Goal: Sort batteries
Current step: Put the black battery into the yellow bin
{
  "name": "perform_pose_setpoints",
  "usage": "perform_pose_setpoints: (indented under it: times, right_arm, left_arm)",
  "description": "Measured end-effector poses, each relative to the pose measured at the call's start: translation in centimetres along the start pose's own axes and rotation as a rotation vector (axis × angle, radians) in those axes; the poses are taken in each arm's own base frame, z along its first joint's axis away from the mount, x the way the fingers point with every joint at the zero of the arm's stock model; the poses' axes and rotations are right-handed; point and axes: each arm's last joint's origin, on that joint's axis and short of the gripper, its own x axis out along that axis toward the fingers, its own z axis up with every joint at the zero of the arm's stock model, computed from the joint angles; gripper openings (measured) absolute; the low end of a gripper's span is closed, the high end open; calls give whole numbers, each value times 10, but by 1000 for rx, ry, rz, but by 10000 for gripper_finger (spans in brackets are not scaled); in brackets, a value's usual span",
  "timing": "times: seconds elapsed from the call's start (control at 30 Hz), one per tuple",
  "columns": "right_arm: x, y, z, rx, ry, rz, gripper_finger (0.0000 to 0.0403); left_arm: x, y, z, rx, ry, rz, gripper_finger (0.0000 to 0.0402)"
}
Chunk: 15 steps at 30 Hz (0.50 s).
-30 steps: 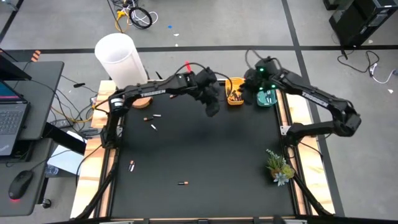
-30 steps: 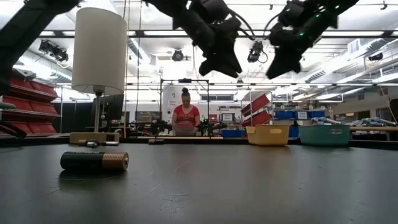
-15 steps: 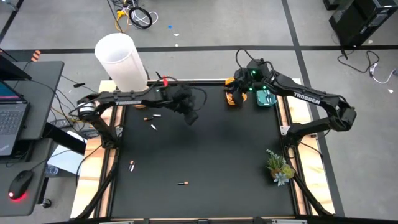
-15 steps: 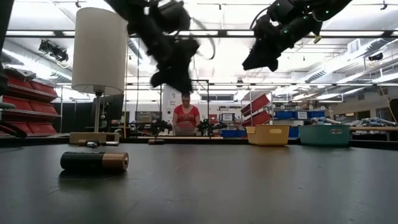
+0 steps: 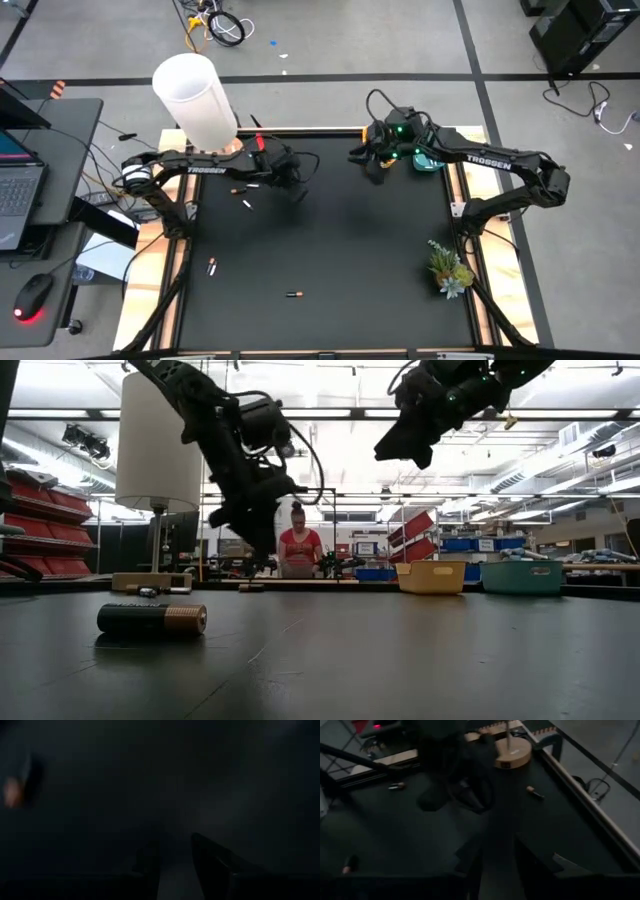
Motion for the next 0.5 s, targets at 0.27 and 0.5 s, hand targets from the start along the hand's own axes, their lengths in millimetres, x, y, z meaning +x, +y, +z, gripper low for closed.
perform_pose_setpoints:
  times: [0.27, 0.5]
  right_arm:
    - [4, 15, -2, 44, 24, 45, 119]
    - [7, 23, -2, 50, 30, 45, 119]
  left_arm:
    - [13, 34, 6, 96, -122, 108, 102]
    - [23, 60, 10, 226, -275, 148, 95]
